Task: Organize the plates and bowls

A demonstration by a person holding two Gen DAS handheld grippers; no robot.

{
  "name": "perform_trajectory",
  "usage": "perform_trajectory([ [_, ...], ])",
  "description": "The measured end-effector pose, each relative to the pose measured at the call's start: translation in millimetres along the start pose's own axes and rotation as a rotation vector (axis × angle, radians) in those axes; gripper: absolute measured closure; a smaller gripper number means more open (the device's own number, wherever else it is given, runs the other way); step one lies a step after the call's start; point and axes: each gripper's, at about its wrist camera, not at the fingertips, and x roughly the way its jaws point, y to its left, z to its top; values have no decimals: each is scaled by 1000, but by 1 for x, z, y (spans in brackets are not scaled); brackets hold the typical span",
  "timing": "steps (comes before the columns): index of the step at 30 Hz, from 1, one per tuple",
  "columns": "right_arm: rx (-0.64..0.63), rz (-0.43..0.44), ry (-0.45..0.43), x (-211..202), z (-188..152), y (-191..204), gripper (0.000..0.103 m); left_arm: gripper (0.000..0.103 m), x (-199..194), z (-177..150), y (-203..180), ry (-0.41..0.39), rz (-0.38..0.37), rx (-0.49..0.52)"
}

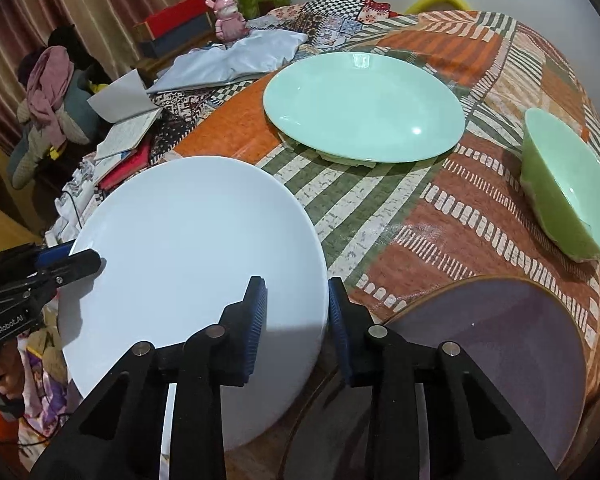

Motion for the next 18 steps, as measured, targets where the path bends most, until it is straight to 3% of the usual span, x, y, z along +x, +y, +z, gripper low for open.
perform_trajectory([
  [6, -1, 41, 3, -2, -1, 6, 74, 78, 1, 9, 9, -6, 30, -2],
  [18, -14, 68, 33, 4, -11, 12, 71, 77, -4, -7, 19, 12, -30, -50],
])
